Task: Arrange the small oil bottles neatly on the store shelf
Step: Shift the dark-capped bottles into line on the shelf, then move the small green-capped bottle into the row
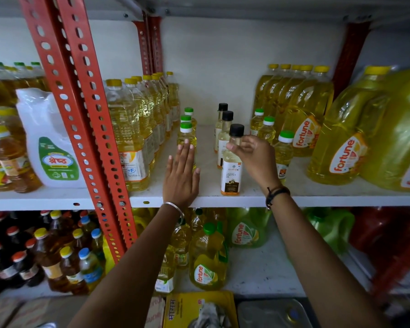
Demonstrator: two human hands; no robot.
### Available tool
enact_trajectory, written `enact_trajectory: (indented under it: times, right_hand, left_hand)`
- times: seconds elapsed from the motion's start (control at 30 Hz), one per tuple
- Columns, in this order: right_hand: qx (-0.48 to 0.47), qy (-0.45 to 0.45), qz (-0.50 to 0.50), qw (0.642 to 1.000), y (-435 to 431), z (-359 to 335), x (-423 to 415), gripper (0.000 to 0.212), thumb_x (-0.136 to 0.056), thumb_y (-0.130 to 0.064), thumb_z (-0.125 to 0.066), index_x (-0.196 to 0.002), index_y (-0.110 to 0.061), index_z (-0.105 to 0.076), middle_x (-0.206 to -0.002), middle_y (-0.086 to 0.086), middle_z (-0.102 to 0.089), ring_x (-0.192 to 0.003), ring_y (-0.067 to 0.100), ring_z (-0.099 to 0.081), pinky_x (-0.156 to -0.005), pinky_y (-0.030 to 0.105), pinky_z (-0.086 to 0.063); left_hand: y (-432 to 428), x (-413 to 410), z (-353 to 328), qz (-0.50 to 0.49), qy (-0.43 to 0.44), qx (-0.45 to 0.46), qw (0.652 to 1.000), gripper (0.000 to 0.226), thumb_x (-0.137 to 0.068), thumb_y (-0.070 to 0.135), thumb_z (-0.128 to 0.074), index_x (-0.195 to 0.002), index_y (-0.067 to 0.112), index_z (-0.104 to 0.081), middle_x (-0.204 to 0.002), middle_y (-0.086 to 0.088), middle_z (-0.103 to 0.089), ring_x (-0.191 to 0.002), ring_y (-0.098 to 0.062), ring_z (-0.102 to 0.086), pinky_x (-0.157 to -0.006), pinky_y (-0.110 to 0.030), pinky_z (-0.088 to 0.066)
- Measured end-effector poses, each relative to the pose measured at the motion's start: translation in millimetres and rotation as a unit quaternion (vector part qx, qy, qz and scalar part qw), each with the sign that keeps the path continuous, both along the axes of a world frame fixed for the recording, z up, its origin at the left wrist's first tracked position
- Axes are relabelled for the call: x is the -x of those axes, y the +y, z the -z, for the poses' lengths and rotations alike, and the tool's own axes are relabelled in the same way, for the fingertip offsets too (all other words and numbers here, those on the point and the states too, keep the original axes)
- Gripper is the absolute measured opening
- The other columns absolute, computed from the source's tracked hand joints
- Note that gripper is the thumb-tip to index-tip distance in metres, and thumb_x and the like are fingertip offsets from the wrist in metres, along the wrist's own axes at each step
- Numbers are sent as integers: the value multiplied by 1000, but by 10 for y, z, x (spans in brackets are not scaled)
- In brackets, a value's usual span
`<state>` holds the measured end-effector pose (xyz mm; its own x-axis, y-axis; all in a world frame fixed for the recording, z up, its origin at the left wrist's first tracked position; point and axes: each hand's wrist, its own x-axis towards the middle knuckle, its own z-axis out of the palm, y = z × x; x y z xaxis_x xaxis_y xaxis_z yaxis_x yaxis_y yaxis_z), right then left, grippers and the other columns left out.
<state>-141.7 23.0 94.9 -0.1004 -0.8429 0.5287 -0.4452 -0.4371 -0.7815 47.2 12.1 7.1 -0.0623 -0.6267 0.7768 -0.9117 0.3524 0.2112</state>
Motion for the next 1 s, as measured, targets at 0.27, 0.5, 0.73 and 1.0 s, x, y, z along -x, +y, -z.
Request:
enact_trajectory:
  times: [0.27,0.5,0.73,1.0]
  right_hand:
    - [232,-97,15,968,393,-71,-221,30,-82,-32,-69,-105,-14,-61,-101,2,-64,-93,9,-61,-81,18,-49]
    - [172,-80,-81,979,289,-115,-763,26,-84,-23,-68,-105,-8,-62,-98,5,-66,-90,14,-62,-77,18,-49]
    - [17,-32,-104,994,-252,-56,-1069,39,-90,-20,-58,-128,-12,-48,-131,5,-56,-113,7,-50,-93,22,-39]
    - [-47,-80,-108,990,-550,-16,-1155,24,-83,-18,-66,-107,-15,-64,-107,7,-69,-100,22,-64,-94,43,-51]
  left_hand:
    - [253,-463,21,-37,-13,45,998,59,-99,32,-25,-151,6,-19,-159,-7,-11,-148,-17,-3,-119,-37,1]
    - [276,-957,-65,-77,-72,79,991,59,-99,31,-27,-151,7,-16,-159,-9,-14,-148,-17,-3,-119,-36,2]
    - [164,-1097,76,-127,-102,110,980,61,-96,32,-31,-151,7,-20,-157,-5,-18,-148,-15,-2,-118,-37,4]
    - [121,-1091,113,-147,-120,129,973,60,-97,32,-31,-150,7,-25,-158,-7,-19,-148,-17,-7,-118,-39,2]
